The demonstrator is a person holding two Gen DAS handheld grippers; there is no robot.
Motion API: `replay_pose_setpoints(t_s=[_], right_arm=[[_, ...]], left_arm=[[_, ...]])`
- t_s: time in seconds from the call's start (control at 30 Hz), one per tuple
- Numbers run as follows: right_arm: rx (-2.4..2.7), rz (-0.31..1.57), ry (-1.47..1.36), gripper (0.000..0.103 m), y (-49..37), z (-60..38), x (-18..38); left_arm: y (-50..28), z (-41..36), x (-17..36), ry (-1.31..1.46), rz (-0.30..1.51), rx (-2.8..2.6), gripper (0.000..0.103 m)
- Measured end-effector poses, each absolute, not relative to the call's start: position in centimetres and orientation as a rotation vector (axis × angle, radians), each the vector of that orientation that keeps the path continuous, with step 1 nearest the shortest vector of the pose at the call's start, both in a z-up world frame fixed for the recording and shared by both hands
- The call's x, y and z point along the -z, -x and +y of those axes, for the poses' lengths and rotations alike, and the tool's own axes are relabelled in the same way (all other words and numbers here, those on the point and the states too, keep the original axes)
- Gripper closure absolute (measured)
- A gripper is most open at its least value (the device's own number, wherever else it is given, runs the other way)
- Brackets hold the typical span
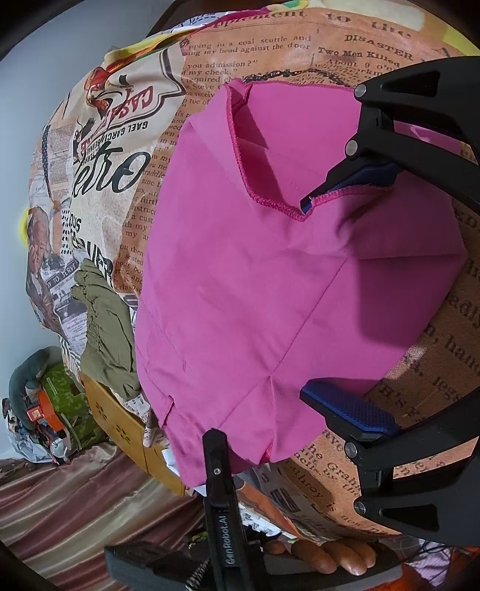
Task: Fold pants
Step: 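Grasp the trousers edge with the left tool, then lift the held edge with the left tool and fold it over the trousers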
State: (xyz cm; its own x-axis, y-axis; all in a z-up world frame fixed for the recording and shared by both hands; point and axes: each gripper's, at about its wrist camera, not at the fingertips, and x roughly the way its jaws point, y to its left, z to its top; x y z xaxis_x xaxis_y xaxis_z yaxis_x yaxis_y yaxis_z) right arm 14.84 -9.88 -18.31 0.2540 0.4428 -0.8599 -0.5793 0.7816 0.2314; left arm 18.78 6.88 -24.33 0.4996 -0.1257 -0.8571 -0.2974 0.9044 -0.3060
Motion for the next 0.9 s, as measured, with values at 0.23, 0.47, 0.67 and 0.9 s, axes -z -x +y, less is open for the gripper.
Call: replay_pose_setpoints(t_s=[0.23, 0.47, 0.67, 0.9], right_arm=[[-0.693, 1.116, 0.134, 0.014, -14.7, -10.4, 18.2], [-0.69, 1.114, 0.125, 0.014, -14.5, -10.7, 18.2], [-0.687, 1.117, 0.125, 0.014, -14.4, -10.7, 18.2], [-0.68, 1.12, 0.118, 0.014, -14.4, -11.0, 18.1]], left_arm=[[-17.0, 7.7, 22.7, 0.33, 0.977, -0.181, 0.083], [-14.4, 9.8, 22.0, 0.244, 0.939, -0.29, 0.084], [-14.2, 8.1, 20.7, 0.129, 0.876, -0.319, 0.085], [-15.2, 5.1, 16.6, 0.01, 0.753, -0.262, 0.086]])
